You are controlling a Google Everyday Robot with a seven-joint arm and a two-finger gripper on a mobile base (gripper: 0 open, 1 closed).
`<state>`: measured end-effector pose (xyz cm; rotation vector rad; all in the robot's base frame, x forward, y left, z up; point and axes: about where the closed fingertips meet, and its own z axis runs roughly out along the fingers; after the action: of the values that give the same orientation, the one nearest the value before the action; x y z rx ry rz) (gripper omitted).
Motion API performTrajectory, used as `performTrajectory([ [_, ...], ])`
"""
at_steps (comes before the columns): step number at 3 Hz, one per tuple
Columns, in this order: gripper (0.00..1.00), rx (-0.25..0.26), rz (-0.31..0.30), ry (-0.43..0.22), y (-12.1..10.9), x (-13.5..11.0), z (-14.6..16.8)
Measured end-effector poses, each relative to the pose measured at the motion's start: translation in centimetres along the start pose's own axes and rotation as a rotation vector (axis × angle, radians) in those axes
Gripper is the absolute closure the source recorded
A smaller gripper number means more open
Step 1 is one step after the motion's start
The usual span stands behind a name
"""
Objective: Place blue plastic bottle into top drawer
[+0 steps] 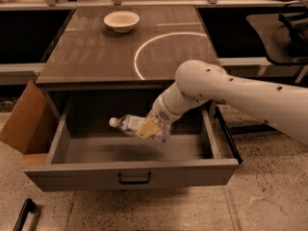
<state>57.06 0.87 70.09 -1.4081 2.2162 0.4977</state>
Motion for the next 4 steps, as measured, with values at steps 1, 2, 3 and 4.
performTrajectory([
  [1,0.82,0.043,0.082,0.011,-1.2,1.7,1.4],
  [2,0.59,0.071,0.147,0.025,-2.4,3.3,2.6],
  [3,0.35,0.081,0.205,0.032,-3.1,4.9,3.3],
  [4,0.12,0.091,0.238,0.032,-3.8,6.0,3.2],
])
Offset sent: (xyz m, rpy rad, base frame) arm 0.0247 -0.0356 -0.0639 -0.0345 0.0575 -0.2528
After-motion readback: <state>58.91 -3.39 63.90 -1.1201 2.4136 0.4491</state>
